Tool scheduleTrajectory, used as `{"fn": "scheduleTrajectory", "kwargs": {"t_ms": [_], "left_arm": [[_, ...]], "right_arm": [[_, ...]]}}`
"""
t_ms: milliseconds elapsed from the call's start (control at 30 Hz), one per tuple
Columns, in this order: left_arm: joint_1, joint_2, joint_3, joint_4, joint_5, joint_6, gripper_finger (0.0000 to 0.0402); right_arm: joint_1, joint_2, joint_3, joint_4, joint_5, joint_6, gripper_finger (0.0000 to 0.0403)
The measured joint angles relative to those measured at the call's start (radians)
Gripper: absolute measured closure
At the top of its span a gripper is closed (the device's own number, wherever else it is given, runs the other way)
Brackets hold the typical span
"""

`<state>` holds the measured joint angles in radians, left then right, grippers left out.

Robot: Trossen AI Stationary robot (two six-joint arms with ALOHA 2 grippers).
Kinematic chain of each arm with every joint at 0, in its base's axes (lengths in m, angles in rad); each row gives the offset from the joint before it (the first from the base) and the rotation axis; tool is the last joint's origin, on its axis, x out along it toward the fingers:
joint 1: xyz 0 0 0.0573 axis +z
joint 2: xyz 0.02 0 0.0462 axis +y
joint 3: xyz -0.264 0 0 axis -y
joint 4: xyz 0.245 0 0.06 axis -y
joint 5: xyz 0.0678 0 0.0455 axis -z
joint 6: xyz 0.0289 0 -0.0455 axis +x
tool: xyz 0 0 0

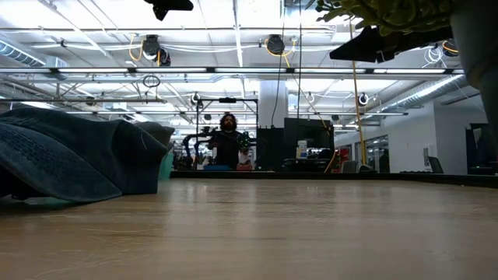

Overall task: Pick & Place hat
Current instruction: Put the top blue cap into the orange bin

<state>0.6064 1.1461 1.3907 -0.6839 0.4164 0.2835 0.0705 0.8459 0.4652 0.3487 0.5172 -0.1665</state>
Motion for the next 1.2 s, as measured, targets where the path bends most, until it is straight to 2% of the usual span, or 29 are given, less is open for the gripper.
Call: {"fn": "scheduleTrajectory", "kwargs": {"t_ms": [467, 867, 967, 1133, 1200], "left_arm": [[0.000, 0.000, 0.000, 0.019, 0.001, -0.014, 0.0366], [0.000, 0.000, 0.000, 0.153, 0.001, -0.189, 0.0366], [-0.002, 0.000, 0.000, 0.161, 0.001, -0.214, 0.0366], [-0.013, 0.000, 0.000, 0.159, 0.001, -0.346, 0.0366], [-0.013, 0.000, 0.000, 0.171, 0.001, -0.347, 0.0366]], "right_arm": [[0.003, 0.000, 0.000, -0.002, -0.003, 0.022, 0.0403], [0.003, 0.000, 0.000, -0.002, -0.003, 0.024, 0.0403], [0.003, 0.000, 0.000, -0.002, -0.003, 0.024, 0.0403], [0.003, 0.000, 0.000, -0.002, -0.003, 0.027, 0.0403], [0.003, 0.000, 0.000, -0.003, -0.003, 0.032, 0.0403]]}}
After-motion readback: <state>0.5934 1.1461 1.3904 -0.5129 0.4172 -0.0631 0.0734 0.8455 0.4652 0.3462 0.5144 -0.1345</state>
